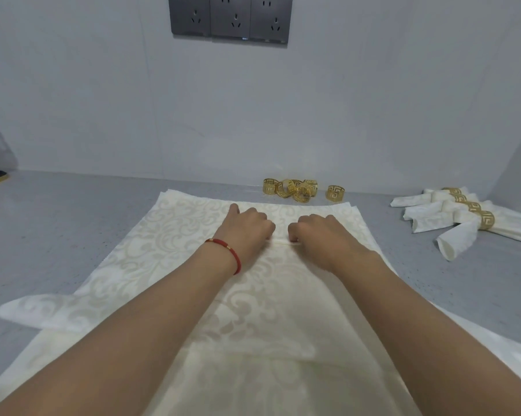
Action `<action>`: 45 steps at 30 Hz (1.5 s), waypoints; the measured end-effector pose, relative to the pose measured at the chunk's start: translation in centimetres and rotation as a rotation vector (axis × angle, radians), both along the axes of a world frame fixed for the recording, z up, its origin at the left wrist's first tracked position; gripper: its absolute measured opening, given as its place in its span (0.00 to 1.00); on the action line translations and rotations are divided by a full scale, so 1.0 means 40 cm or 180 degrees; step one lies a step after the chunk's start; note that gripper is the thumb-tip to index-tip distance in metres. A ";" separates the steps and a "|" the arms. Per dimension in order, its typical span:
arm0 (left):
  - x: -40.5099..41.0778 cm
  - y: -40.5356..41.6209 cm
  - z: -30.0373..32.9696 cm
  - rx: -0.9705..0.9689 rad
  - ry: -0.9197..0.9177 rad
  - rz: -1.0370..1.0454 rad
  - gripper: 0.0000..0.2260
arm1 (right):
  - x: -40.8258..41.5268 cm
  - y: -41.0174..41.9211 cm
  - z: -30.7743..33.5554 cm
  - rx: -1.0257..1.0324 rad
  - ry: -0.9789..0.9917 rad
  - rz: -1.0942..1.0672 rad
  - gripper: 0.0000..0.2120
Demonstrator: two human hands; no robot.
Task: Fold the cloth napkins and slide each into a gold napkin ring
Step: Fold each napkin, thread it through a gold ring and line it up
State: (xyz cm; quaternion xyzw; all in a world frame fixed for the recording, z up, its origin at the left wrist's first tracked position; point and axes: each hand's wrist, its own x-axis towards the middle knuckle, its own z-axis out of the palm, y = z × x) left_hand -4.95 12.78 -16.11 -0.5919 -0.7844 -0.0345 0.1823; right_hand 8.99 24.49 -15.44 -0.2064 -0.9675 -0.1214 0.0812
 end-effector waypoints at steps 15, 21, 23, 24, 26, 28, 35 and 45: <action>-0.002 -0.042 -0.040 0.0584 -0.0499 0.0120 0.07 | 0.049 -0.009 -0.069 -0.0019 0.0992 -0.0086 0.10; 0.017 -0.070 -0.016 0.0108 -0.0136 0.0002 0.11 | 0.076 -0.018 -0.034 -0.0679 0.0607 -0.0086 0.13; 0.006 -0.075 -0.023 0.0330 -0.0657 0.0001 0.12 | 0.086 -0.016 -0.037 -0.1170 0.0906 -0.0162 0.12; 0.000 -0.075 -0.027 0.0496 -0.0918 0.0022 0.12 | 0.090 -0.013 -0.042 -0.1278 0.1088 -0.0165 0.11; -0.011 -0.074 -0.037 0.0686 -0.1156 0.0082 0.10 | 0.097 -0.007 -0.058 -0.1357 0.1201 -0.0193 0.08; -0.019 -0.071 -0.041 0.0547 -0.1041 0.0065 0.08 | 0.097 -0.001 -0.056 -0.1183 0.0925 -0.0246 0.06; -0.011 -0.069 -0.040 0.0432 -0.0076 0.0045 0.11 | 0.075 -0.006 -0.026 -0.0339 0.0695 -0.0203 0.06; 0.001 -0.103 0.001 0.0207 -0.1067 0.0058 0.13 | 0.098 -0.015 -0.032 -0.0859 0.0888 -0.0289 0.09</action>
